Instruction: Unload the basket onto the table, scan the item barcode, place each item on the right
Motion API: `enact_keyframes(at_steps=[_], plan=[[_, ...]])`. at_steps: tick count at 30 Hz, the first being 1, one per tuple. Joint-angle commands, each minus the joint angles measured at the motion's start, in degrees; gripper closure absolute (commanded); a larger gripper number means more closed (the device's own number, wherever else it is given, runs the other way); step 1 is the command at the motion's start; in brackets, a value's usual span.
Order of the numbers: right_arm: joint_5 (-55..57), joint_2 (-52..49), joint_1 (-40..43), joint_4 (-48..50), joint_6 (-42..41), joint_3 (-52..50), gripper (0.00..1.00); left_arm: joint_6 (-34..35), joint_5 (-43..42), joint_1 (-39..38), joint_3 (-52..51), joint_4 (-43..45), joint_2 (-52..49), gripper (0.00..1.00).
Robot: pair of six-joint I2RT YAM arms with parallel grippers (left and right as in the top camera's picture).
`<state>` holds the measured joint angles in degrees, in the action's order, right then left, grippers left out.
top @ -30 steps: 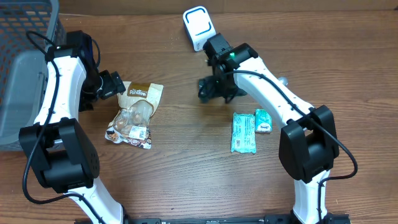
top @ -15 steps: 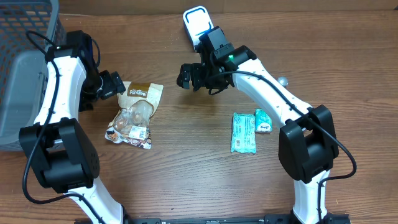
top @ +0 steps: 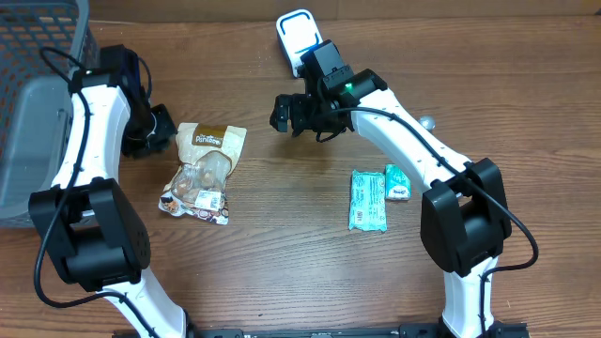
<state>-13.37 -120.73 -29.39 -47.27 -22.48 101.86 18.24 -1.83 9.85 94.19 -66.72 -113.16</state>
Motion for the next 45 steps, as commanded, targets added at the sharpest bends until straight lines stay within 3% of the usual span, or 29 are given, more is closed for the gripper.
enact_keyframes(at_steps=[1,10,19,26,39,45], plan=[[0.92,0.17,-0.17,0.35,-0.24,-0.28,0.0,-0.9,3.56,-0.48,-3.15,2.49,-0.5,0.96],[3.3,0.17,-0.09,0.48,-0.07,-0.28,0.0,-0.92,1.51,-2.29,-12.72,12.94,-0.52,0.96],[1.92,0.17,3.37,-1.36,-0.28,-0.28,0.0,-8.7,-15.63,-9.22,-17.22,20.35,-0.52,0.95],[-4.72,0.17,6.58,-4.85,-0.17,-0.28,0.0,-9.29,-16.63,-15.52,-16.87,21.77,-0.52,0.96],[-9.49,0.17,3.54,-9.97,-0.31,-0.35,0.04,-9.4,-12.5,-11.74,-2.73,2.97,-0.5,0.96],[-10.32,0.17,1.09,-9.77,-2.58,-3.43,0.05,-9.51,1.88,-10.93,-3.39,-4.7,-0.52,0.96]])
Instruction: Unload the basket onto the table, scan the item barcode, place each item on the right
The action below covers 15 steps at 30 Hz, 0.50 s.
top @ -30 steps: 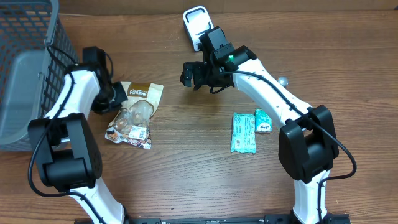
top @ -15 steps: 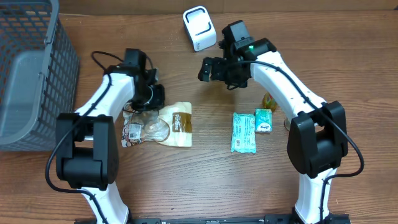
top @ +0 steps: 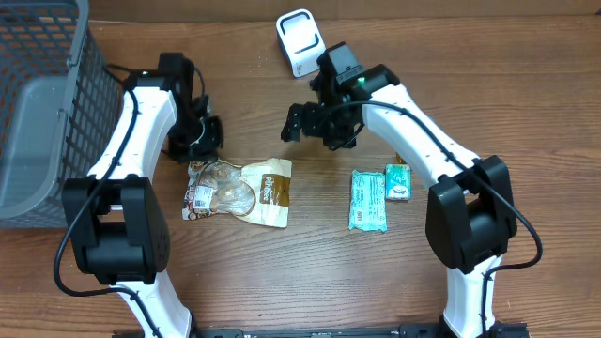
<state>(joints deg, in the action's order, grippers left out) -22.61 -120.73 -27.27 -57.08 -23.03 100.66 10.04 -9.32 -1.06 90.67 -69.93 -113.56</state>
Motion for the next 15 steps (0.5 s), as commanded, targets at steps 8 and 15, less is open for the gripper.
enact_keyframes(at_steps=[8,15], plan=[[-3.8,0.17,-4.68,9.33,-6.8,-11.65,0.07,-1.11,13.7,-0.02,-0.79,0.04,-0.13,0.96],[-4.63,0.17,-5.97,16.98,-11.74,-18.12,0.1,-0.66,9.94,-0.31,-6.88,7.34,-0.35,0.96]])
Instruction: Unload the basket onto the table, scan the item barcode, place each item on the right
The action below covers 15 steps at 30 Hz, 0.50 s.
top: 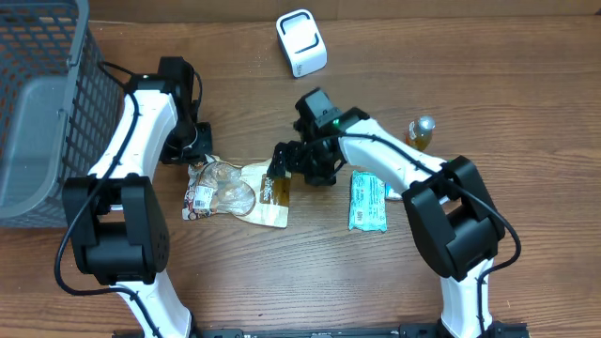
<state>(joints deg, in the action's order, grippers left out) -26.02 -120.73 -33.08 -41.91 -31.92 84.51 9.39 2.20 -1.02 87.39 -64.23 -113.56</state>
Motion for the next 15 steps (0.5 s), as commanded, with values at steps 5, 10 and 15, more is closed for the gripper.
enact_keyframes(at_steps=[5,10,15], plan=[[-5.03,0.17,-0.31,8.26,-3.58,-4.9,0.13,-0.37,-1.79,-0.61,-9.97,6.56,-0.35,0.96],[-5.22,0.17,-0.92,14.64,-8.44,-7.82,0.2,-0.66,-1.79,-0.63,-12.26,8.2,-0.35,0.96],[-6.14,0.17,-2.95,24.65,-8.83,-10.86,0.19,-0.68,-1.79,-0.63,-12.33,8.63,-0.35,0.96]])
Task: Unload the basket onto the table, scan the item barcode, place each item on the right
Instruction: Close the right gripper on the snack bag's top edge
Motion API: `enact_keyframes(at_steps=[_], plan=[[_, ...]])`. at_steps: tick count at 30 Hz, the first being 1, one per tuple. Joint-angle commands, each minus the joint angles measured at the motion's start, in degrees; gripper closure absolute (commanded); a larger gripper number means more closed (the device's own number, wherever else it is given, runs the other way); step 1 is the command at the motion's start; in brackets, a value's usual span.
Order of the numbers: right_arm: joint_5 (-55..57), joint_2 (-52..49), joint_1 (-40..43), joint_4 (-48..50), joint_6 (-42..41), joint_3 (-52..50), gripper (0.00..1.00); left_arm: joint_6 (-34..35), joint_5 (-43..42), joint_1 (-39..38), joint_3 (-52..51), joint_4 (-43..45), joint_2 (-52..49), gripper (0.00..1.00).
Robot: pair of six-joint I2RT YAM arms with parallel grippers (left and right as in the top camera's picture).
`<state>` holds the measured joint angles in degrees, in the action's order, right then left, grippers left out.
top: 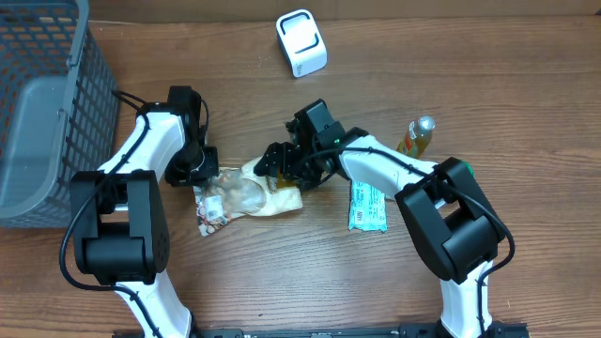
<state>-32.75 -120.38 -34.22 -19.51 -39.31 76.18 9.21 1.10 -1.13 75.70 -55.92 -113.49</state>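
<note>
A clear-and-cream snack bag (246, 195) lies crumpled at the table's middle, tilted with its labelled end down-left. My left gripper (199, 175) sits on the bag's left end and looks shut on it. My right gripper (273, 169) presses on the bag's upper right end, covering the brown top. Its fingers are dark against the bag, so their state does not show. The white barcode scanner (301, 42) stands at the back of the table, apart from both grippers.
A grey wire basket (38, 103) fills the back left corner. Two teal packets (368, 202) lie just right of the right arm. A small bottle (416, 136) stands behind them.
My right gripper moved a little up and left onto the bag's right end. The bag has bunched up and tilted, its left end lower. The left gripper shifted slightly right and down.
The bag first lay upright-oriented beside my left gripper, with the right gripper near the scanner. Then the bag lay turned sideways with the left gripper at its left end. The right gripper then stood at the bag's right end, and now both grippers are on the crumpled bag.
</note>
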Motion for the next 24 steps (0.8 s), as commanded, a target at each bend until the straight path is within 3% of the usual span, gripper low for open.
enact_keyframes(at_steps=[1,5,12,15,17,24], plan=[[-0.57,-0.17,-2.1,4.04,-1.42,-2.67,0.19,-0.5,-0.7,-0.52,-0.63,0.5,-0.42,0.96],[-5.05,-0.17,-2.47,7.26,-4.09,-2.67,0.18,-0.5,-0.7,-0.52,-0.63,0.68,-0.42,0.96],[-2.89,-0.17,-2.91,7.21,-5.25,-2.75,0.21,-0.5,-0.7,-0.52,-0.63,1.11,-0.42,0.96],[-2.91,-0.17,-3.1,7.48,-5.25,-2.75,0.33,-0.5,-0.7,-0.52,-0.63,1.16,-0.42,0.96],[-2.91,-0.17,-3.19,7.45,-5.22,-2.75,0.47,-0.5,-0.68,-0.52,-0.63,1.38,-0.42,0.96],[-4.22,-0.17,-3.17,6.93,-5.27,-2.73,0.5,-0.5,-0.7,-0.52,-0.63,1.81,-0.42,0.96]])
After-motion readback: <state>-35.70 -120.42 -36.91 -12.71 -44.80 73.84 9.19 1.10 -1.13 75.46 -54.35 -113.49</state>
